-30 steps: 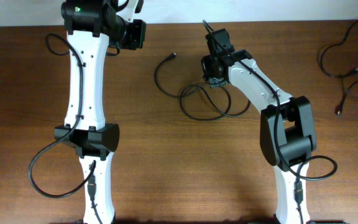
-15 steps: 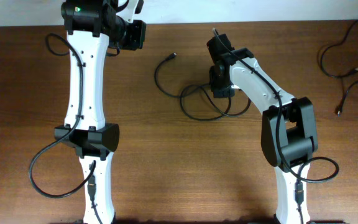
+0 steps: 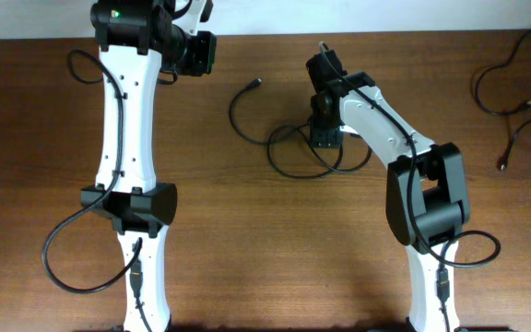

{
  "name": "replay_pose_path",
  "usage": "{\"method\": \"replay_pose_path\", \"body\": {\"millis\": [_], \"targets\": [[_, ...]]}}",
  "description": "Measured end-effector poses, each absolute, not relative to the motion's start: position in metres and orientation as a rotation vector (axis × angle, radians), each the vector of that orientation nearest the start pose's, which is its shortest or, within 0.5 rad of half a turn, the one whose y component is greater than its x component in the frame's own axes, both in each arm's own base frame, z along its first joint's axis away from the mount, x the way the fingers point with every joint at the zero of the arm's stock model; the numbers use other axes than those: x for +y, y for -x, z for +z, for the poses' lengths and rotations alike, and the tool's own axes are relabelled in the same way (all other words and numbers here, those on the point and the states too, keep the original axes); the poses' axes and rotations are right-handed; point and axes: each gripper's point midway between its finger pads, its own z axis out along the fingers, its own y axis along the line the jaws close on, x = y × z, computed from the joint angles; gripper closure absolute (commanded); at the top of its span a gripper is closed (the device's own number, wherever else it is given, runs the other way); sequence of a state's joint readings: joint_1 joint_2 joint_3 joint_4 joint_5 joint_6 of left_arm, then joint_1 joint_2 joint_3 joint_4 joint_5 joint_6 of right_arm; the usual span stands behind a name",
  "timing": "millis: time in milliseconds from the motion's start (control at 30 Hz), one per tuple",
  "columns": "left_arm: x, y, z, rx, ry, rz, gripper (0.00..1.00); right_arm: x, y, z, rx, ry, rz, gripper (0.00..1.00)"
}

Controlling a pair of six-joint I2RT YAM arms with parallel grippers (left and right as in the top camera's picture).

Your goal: Untangle cables

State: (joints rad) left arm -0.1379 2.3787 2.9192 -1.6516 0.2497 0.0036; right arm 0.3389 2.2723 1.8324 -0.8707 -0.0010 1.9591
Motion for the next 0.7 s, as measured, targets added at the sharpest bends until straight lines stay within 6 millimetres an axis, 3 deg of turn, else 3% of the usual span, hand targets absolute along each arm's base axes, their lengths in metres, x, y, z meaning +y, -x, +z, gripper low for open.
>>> {"method": "replay_pose_path", "body": {"millis": [367, 400, 433, 700], "targets": [[-0.11, -0.486, 0.258, 2.665, -0.267, -0.377, 1.0, 0.166, -0.473, 0.011, -2.224, 2.334, -0.352, 0.35], [-0.11, -0.486, 0.258, 2.665, -0.267, -0.377, 1.0, 0.166, -0.474, 0.008, -2.226, 2.331, -0.347, 0.47], [-0.11, -0.486, 0.258, 2.665, -0.267, -0.377, 1.0, 0.167, -0.476, 0.008, -2.23, 2.329, -0.36, 0.96], [-0.11, -0.486, 0.258, 2.666, -0.267, -0.377, 1.0, 0.171, -0.487, 0.004, -2.334, 2.25, -0.415, 0.96]]}}
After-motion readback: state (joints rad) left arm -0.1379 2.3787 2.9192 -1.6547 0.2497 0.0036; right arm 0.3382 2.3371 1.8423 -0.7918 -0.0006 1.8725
